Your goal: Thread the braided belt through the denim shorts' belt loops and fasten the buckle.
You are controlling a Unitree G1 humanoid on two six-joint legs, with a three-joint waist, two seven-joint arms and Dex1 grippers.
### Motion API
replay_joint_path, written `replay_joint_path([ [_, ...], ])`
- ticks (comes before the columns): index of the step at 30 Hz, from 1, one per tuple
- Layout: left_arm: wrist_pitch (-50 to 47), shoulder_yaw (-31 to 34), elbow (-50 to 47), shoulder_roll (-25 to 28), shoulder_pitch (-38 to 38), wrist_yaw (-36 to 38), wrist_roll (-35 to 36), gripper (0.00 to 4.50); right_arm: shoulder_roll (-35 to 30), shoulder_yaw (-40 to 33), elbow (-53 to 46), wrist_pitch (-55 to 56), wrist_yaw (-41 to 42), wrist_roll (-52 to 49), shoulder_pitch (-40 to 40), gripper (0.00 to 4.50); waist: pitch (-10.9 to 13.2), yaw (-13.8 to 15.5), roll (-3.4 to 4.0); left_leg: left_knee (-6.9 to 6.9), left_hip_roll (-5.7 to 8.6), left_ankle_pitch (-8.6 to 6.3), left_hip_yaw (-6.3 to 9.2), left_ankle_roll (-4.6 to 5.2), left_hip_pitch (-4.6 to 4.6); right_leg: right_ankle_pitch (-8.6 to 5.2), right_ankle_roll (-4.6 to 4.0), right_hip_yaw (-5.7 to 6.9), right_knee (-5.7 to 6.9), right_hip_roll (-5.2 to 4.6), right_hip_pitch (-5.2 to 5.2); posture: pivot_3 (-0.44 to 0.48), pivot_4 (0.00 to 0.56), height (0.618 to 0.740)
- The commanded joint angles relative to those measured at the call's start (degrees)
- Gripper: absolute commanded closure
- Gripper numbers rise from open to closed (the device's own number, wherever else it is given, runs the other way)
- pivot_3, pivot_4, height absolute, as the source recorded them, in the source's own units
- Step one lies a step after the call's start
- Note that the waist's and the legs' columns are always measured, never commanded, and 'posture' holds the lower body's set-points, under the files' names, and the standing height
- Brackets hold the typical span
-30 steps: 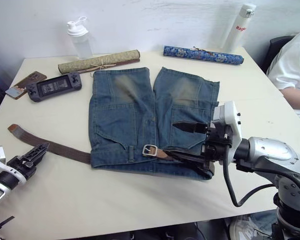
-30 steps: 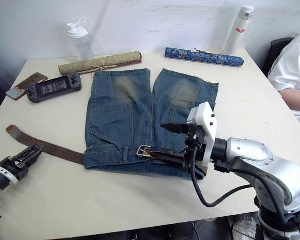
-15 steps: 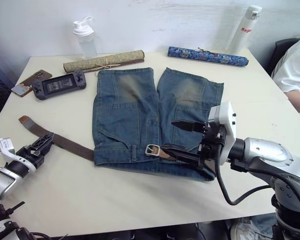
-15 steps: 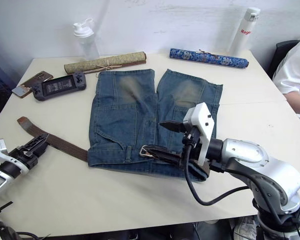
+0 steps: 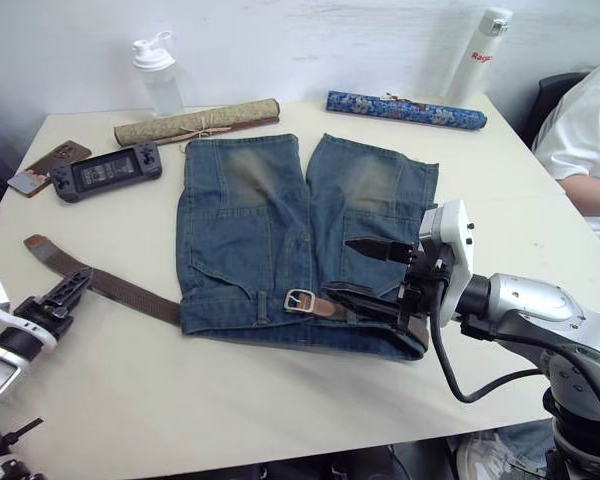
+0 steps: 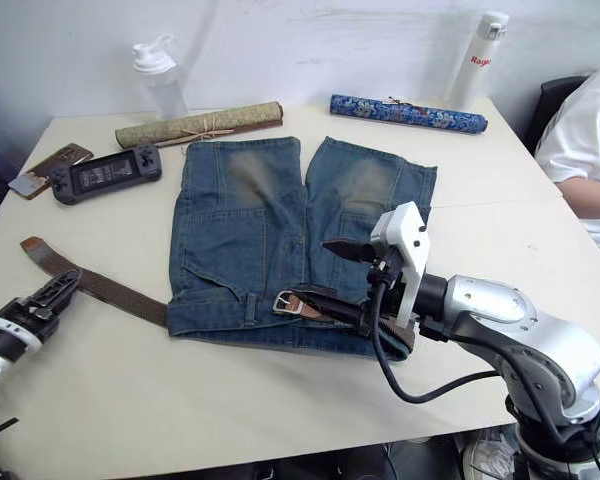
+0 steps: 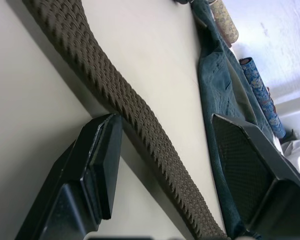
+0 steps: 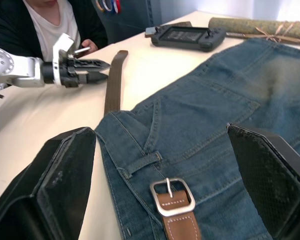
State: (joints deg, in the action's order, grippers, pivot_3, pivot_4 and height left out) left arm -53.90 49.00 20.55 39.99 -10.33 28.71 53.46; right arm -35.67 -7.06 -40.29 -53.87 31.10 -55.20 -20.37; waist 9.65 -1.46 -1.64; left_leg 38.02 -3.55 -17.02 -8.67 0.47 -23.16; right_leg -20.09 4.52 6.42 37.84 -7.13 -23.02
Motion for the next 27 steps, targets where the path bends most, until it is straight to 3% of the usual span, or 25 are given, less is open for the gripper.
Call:
replay_joint_path([
  [1, 7.85, -1.66, 2.46, 4.78, -1.21, 3.80, -5.05, 1.36, -0.49, 0.33, -0.74, 1.50, 0.08, -0.20, -0.11, 0.07, 0.00, -0.10, 0.00, 0.00, 0.01, 0.00, 0.00, 0.00, 0.00, 0.00, 0.00, 0.00, -0.01, 0.00, 0.00, 0.000, 0.150, 0.717],
  [6, 21.02, -11.24, 11.87, 7.39, -8.48, 3.67, -16.93, 1.36, -0.58, 0.89, -0.36, 1.92, 0.15, 0.74, 0.06, 0.07, 0.01, 0.35, 0.01, 0.00, 0.05, -0.01, 0.01, 0.02, 0.00, 0.00, 0.00, 0.06, -0.02, -0.04, 0.02, 0.000, 0.150, 0.717],
  [13, 30.92, -17.72, 29.06, 9.70, -15.30, 3.22, -26.57, 1.36, -0.38, 0.91, -0.87, 2.04, -1.30, 0.62, 0.30, 0.07, 0.00, -0.35, -0.05, 0.00, 0.01, -0.01, -0.06, 0.03, -0.03, 0.01, 0.03, 0.08, -0.02, 0.02, -0.03, 0.000, 0.150, 0.717],
  [21, 33.31, -27.49, 31.77, 8.29, -14.23, 8.35, -34.43, 1.36, -0.79, 0.32, -1.40, 2.04, -3.02, -0.21, 0.18, 0.07, -0.09, -0.08, 0.19, 0.00, 0.06, 0.00, -0.16, 0.05, 0.02, 0.01, 0.03, 0.11, 0.04, -0.02, -0.06, 0.000, 0.150, 0.717],
  [24, 33.60, -29.46, 29.60, 7.08, -11.77, 9.31, -35.81, 2.18, -0.85, 0.19, -1.10, 2.39, -3.59, 0.21, -0.26, 0.00, -0.20, -0.05, 0.49, 0.00, 0.10, -0.01, -0.18, 0.08, 0.03, 0.01, 0.04, 0.10, 0.03, -0.06, -0.05, 0.000, 0.150, 0.717],
  [27, 32.25, -29.25, 27.37, 6.10, -10.44, 9.49, -35.31, 3.44, -0.77, 0.19, -0.72, 2.76, -3.98, 0.59, -0.64, 0.00, -0.27, 0.09, 0.74, 0.00, 0.19, 0.00, -0.19, 0.16, 0.07, 0.01, 0.06, 0.06, 0.05, -0.18, -0.02, 0.000, 0.150, 0.717],
])
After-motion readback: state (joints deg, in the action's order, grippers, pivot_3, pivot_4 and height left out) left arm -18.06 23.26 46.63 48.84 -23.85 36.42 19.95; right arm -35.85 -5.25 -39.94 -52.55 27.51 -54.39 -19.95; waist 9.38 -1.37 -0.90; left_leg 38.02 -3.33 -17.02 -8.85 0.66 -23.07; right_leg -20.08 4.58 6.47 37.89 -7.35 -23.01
